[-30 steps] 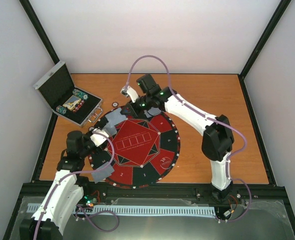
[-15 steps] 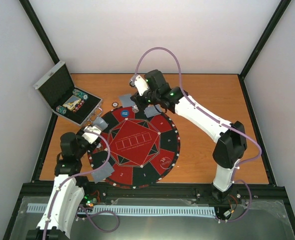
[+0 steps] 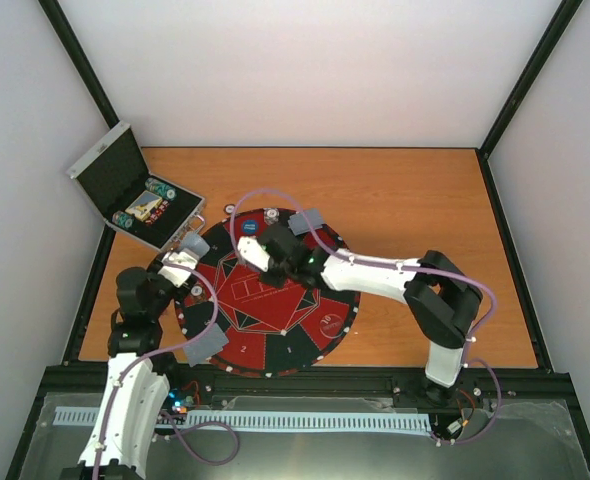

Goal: Distribute texas hold em gaming equipment

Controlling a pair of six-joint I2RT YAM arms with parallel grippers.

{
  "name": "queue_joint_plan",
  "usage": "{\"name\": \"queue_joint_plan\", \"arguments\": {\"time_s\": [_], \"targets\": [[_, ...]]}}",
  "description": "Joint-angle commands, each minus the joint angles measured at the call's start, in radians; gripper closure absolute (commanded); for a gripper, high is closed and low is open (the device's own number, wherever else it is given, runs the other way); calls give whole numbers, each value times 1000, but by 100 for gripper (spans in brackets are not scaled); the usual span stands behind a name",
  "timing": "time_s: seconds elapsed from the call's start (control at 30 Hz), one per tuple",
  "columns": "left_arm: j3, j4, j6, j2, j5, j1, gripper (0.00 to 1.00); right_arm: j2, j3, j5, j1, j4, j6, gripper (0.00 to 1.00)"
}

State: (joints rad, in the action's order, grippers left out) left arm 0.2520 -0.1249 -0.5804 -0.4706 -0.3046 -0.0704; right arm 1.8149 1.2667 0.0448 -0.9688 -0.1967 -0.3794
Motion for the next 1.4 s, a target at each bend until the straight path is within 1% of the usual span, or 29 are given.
{"name": "queue_joint_plan", "arguments": {"time_s": [0.0,0.07,0.2,0.33,0.47,0.6,0.73,0.87,1.03,1.2,1.37], "targets": [[-4,52,25,24,-4,-20,44,-10,-57,119,-66,216,-178,97],[-8,57,28,26,-7,-21,44,25,-73,149,-100,241,-213,97],[-7,55,28,24,-14,-22,44,123,-20,200,-181,175,-233,97],[-7,54,27,30,-12,-22,43,185,-8,255,-229,167,-248,97],[-8,58,29,28,-17,-22,44,212,24,196,-231,106,-201,97],[-10,59,28,31,-15,-23,44,238,38,116,-232,86,-161,97],[-11,59,28,29,-17,-23,43,287,83,84,-232,46,-127,97],[-10,60,27,30,-20,-23,44,341,157,80,-232,-13,-74,97],[-11,59,27,30,-20,-23,44,362,198,134,-232,-54,-27,97],[-13,63,28,29,-21,-23,44,358,209,67,-232,-89,40,97],[-12,64,28,29,-21,-23,44,358,212,52,-235,-86,73,97]]}}
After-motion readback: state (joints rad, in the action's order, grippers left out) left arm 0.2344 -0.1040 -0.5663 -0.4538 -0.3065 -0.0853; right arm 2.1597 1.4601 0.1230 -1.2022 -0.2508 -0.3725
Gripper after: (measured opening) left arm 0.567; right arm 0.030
